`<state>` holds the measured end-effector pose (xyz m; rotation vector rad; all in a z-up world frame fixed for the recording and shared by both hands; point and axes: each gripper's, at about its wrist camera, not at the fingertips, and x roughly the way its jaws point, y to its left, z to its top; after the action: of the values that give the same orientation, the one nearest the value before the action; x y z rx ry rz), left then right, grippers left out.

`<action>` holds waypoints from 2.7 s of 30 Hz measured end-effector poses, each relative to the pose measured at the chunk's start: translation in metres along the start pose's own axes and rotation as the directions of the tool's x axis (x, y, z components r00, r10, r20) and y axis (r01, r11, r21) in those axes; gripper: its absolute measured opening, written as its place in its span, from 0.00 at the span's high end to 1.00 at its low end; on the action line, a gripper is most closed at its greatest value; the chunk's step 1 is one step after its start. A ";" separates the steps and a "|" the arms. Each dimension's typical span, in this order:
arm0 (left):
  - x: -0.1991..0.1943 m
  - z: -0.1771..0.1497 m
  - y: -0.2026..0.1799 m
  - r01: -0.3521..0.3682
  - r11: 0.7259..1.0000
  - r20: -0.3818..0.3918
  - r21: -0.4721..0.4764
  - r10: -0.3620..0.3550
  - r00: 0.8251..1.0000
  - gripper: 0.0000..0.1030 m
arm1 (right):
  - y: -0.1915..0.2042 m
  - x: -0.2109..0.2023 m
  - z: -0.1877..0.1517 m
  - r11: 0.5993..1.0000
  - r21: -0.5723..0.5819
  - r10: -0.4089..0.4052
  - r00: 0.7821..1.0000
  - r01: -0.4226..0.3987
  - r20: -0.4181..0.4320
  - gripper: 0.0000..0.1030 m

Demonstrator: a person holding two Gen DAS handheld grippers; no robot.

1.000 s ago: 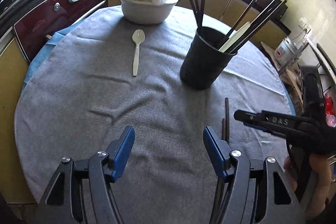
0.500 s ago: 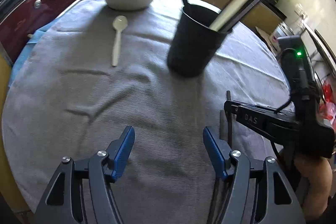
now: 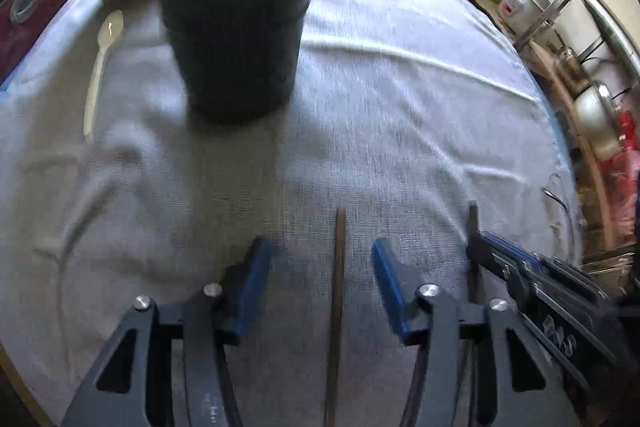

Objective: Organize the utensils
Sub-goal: 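Close the left tool on a chopstick while the right tool grasps another chopstick, then lift and carry the chopsticks in both tools over the black cup, then lower the chopsticks into the black cup and open both tools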

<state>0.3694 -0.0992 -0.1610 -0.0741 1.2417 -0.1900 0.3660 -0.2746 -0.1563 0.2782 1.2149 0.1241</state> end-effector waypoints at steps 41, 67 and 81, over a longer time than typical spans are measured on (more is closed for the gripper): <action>-0.254 0.024 0.079 0.057 0.991 0.645 -0.121 0.035 0.763 0.95 | 0.105 -0.214 -0.005 0.986 -0.153 0.143 0.802 -0.066 0.581 0.93; -0.214 0.114 0.079 -0.020 0.977 0.831 -0.213 0.192 0.523 0.95 | 0.152 -0.203 0.105 0.969 -0.227 0.226 0.737 -0.100 0.637 0.93; -0.183 0.093 0.084 0.039 0.982 0.759 -0.184 0.117 0.641 0.95 | 0.126 -0.158 0.091 0.967 -0.195 0.246 0.787 -0.162 0.565 0.93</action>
<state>0.4096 0.0123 0.0261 -0.2637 0.3837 0.0111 0.4035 -0.2048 0.0507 0.2999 0.5484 0.2882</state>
